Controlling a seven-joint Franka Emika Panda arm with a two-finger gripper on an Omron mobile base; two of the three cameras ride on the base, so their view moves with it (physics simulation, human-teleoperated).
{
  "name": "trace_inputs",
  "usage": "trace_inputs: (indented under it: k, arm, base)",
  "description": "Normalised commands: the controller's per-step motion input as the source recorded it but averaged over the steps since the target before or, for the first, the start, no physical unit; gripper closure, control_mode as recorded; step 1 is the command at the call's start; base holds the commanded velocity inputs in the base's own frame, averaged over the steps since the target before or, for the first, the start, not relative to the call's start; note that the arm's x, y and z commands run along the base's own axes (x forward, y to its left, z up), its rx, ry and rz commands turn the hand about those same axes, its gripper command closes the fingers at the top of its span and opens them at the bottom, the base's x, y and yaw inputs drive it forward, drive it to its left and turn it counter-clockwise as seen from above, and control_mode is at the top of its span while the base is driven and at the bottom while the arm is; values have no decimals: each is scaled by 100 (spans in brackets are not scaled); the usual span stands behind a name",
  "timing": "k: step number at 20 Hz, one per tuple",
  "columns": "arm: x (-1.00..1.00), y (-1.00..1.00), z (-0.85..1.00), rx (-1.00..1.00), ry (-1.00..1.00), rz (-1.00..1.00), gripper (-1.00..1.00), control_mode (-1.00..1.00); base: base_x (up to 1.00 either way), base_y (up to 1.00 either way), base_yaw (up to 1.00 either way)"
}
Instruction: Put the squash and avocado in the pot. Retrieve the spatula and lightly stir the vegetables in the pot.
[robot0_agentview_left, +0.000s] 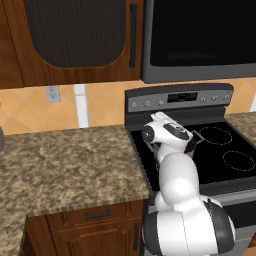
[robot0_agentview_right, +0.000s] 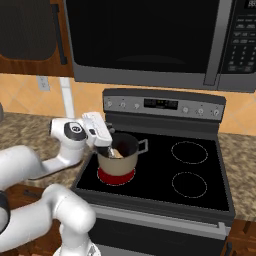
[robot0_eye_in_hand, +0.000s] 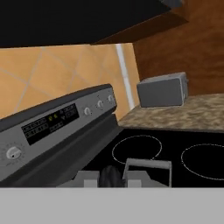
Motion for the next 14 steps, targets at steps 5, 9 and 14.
trace_inputs:
  k: [5,9,14]
  arm:
    - [-25,-8,30,5,-5,-7,100,-100]
    - [-44,-4,54,16,15,-11,100,-100]
    - [-58,0,37,6,31,-6,100,-100]
  base:
    - [0,0,0]
    - [0,0,0]
    - [0,0,0]
